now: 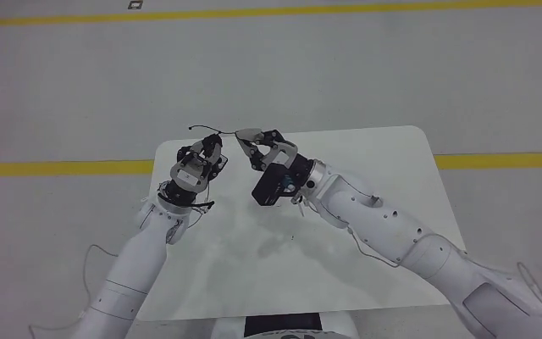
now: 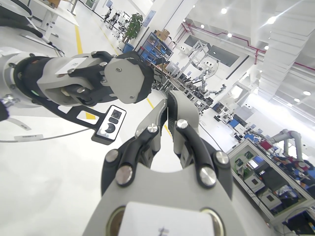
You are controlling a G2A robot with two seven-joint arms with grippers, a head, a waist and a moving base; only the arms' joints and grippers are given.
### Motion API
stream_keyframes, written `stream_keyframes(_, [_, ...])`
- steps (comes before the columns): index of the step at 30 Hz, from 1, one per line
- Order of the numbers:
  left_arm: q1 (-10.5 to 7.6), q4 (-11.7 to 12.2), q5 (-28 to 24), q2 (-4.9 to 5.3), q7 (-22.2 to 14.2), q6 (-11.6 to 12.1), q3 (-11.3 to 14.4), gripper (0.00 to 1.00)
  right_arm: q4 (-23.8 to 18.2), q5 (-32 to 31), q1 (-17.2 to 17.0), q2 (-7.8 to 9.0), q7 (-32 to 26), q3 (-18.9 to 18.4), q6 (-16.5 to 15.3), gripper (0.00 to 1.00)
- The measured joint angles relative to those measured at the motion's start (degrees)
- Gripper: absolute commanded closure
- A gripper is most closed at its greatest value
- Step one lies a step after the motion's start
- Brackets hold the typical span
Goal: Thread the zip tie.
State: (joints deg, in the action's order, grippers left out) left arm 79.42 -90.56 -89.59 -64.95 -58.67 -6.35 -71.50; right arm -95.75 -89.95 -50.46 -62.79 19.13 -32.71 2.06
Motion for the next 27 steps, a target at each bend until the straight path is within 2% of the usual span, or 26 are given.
stream_keyframes(27, [0.0,0.0,0.0,0.0,0.0,0.0,0.0,1.0,-3.2,0.0,-1.9,4.01,-2.4,-1.3,-0.3,1.0])
